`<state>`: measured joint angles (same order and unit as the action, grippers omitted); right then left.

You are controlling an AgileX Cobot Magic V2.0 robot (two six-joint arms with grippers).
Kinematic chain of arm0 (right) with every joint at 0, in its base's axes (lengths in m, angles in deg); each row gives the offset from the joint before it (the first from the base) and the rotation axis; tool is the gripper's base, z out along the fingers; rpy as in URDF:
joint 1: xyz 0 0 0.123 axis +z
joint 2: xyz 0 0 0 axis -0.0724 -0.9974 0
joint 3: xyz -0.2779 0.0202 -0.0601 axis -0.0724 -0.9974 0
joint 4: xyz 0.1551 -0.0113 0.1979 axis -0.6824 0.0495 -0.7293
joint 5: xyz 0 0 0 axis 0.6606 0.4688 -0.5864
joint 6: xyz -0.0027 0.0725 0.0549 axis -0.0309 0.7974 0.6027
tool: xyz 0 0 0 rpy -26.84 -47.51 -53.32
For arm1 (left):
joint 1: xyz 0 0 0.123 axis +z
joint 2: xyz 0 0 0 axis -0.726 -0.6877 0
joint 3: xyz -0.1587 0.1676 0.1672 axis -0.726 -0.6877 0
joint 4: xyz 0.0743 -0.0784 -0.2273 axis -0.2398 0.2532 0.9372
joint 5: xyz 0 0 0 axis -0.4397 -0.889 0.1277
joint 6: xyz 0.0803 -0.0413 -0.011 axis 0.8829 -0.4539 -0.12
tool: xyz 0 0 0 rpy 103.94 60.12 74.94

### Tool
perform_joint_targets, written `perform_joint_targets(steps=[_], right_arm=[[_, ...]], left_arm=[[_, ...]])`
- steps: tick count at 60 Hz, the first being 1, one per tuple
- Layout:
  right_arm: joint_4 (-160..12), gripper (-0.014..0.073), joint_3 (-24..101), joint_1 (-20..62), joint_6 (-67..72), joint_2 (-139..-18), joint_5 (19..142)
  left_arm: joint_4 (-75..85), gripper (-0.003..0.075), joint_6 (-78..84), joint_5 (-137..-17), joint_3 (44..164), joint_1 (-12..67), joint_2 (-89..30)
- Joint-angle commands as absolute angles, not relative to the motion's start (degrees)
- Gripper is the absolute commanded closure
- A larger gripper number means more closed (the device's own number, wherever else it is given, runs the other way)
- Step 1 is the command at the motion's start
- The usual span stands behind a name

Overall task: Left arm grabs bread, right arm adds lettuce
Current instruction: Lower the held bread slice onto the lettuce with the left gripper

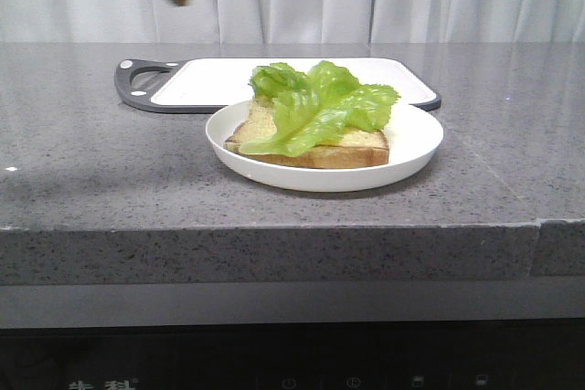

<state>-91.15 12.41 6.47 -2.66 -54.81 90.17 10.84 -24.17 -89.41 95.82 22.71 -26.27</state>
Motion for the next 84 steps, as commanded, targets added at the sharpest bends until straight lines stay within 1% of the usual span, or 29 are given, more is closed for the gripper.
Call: perform_joint_targets(steps=[1,7,15,20,36,52,56,60,64,68,71,74,76,79,84], right_arm=[[-91.8,0.0654,13.7,6.1,-3.2,-54.5,86.0],[-91.8,0.0654,13.7,6.1,-3.2,-54.5,86.1],[-91.8,0.0654,13.7,6.2,-3.2,-54.5,86.3],[-91.8,0.0654,13.7,6.2,-3.2,-54.5,86.7],[-91.8,0.0654,13.7,6.2,-3.2,-54.5,86.9],[-91.8,0.0654,13.7,6.2,-3.2,-54.5,86.9],[-91.8,0.0654,13.7,6.2,-3.2,-54.5,86.9],[-91.8,0.0654,13.7,6.2,-3.2,-54.5,86.9],[-91.8,0.0654,13.7,6.2,-3.2,-54.5,86.9],[-91.8,0.0654,13.7,6.2,-3.2,-54.5,86.9],[-91.8,0.0654,13.7,6.2,-3.2,-54.5,86.9],[-91.8,0.0654,13.7,6.2,-3.2,-54.5,86.9],[-91.8,0.0654,13.7,6.2,-3.2,-54.5,87.0],[-91.8,0.0654,13.7,6.2,-3.2,-54.5,87.0],[-91.8,0.0654,13.7,6.2,-3.2,-54.5,87.1]], left_arm=[[15.6,0.0741,-24.1,-88.7,101.8,20.6,-31.3],[21.1,0.0741,-21.0,-92.4,106.0,20.4,-37.9],[40.3,0.0741,-6.0,-98.0,109.9,20.5,-47.3],[45.8,0.0741,-3.2,-100.0,112.1,20.5,-51.6],[48.1,0.0741,-3.1,-104.2,116.6,21.7,-62.2],[47.4,0.074,-3.6,-105.5,116.8,22.7,-64.3],[47.4,0.0729,-3.6,-105.6,116.8,22.8,-64.3],[46.5,0.0677,-3.6,-105.9,116.8,22.8,-64.3],[45.8,0.0586,-3.6,-106.6,116.8,22.8,-64.3],[45.4,0.0447,-3.6,-106.6,116.8,22.8,-64.3],[45.4,0.0365,-3.6,-106.6,116.8,22.8,-64.3],[45.4,0.0301,-3.6,-106.6,116.8,22.8,-64.3],[45.3,0.0267,-3.6,-106.5,116.8,22.8,-64.3],[44.9,0.0239,-3.6,-106.5,116.8,22.8,-64.3],[44.7,0.0233,-3.6,-107.0,116.8,23.2,-64.1]])
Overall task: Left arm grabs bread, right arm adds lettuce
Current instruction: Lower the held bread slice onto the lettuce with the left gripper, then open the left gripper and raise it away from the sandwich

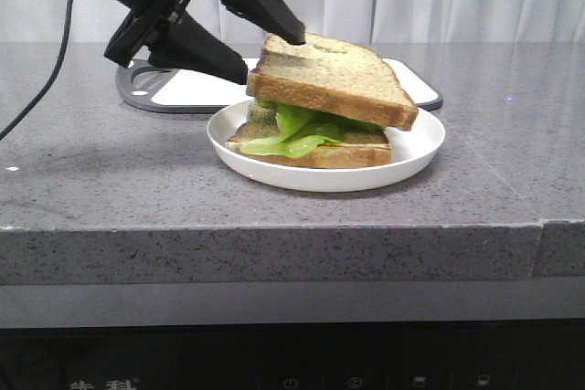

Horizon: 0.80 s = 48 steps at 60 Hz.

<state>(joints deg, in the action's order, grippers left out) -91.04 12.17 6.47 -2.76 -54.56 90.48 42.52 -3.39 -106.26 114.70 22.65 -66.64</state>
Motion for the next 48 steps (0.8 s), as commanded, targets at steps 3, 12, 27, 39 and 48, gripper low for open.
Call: perform_joint_targets(steps=[3,12,27,39,48], right_arm=[[-91.8,0.0654,13.7,6.2,-3.2,-54.5,87.1],[-91.8,0.0654,13.7,6.2,-3.2,-54.5,87.1],[-91.8,0.0654,13.7,6.2,-3.2,-54.5,87.2],[-91.8,0.0654,13.7,6.2,-3.2,-54.5,87.5],[-91.8,0.0654,13.7,6.2,-3.6,-54.5,87.7]], left_arm=[[44.6,0.0233,-3.6,-107.2,116.8,23.7,-63.6],[43.5,0.0235,-3.6,-107.2,116.8,27.1,-60.2],[39.4,0.047,-3.6,-107.3,116.8,30.2,-54.1],[37.6,0.0741,-3.6,-107.7,116.8,30.2,-53.3],[30.6,0.0741,-3.6,-106.7,116.8,30.2,-51.1]])
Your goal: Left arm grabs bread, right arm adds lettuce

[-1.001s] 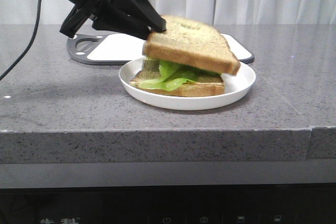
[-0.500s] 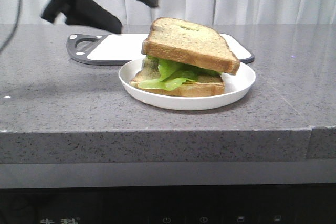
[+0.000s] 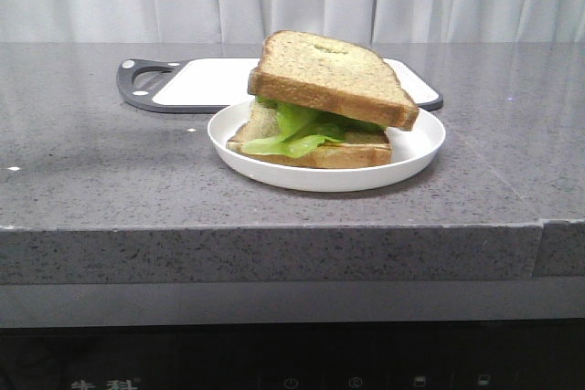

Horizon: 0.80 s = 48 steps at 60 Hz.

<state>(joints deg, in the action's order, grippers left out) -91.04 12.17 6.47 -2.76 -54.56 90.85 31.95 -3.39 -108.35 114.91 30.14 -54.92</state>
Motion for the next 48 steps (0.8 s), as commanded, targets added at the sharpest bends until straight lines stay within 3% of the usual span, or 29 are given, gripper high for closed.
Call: perform_joint_targets(steps=[1,15,29,48], right_arm=[[-91.8,0.0654,13.7,6.2,-3.9,-54.5,87.7],[-91.8,0.0654,13.7,6.6,-4.7,-54.5,88.0],[-91.8,0.0654,13.7,11.5,-9.5,-54.5,88.0],[-91.8,0.0654,8.1,13.5,-9.6,-47.0,81.9]], left_arm=[[29.5,0.0741,-3.6,-106.2,116.7,30.1,-50.4],[19.0,0.0741,-3.8,-89.8,108.3,30.1,-38.3],[11.6,0.0741,-3.5,-70.5,89.3,30.1,-19.8],[10.3,0.0741,-3.5,-64.5,71.8,30.1,2.2]])
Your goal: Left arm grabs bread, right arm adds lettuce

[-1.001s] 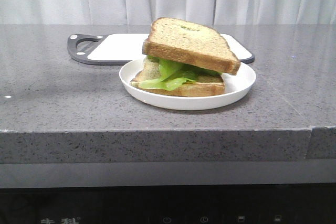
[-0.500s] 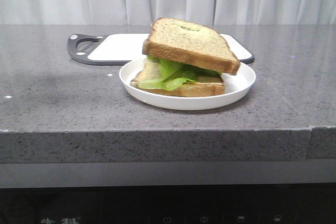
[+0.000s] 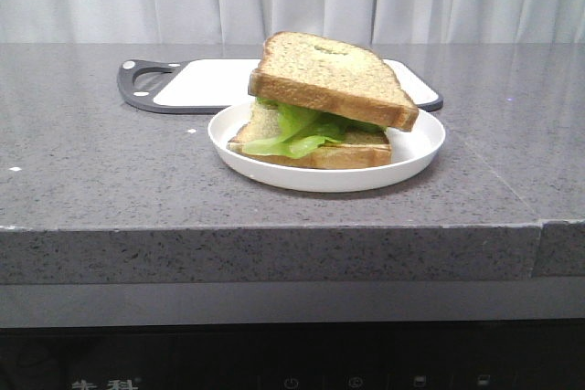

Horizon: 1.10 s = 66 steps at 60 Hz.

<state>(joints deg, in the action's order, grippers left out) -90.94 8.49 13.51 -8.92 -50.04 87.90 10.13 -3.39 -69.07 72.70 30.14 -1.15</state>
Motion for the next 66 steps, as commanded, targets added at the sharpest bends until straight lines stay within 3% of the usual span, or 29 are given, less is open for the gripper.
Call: perform_joint_targets(steps=[1,21,66], right_arm=[[-91.8,0.0654,7.6,13.5,-9.6,-46.0,81.6],[-91.8,0.0654,2.3,13.5,-9.6,-33.9,81.8],[-91.9,0.0654,2.3,13.5,-9.5,-33.5,82.0]], left_arm=[[10.3,0.0741,-3.5,-64.7,71.2,30.1,3.3],[14.4,0.0741,-3.5,-65.5,67.4,30.1,9.1],[14.4,0.0741,-3.5,-65.5,67.4,30.1,9.1]])
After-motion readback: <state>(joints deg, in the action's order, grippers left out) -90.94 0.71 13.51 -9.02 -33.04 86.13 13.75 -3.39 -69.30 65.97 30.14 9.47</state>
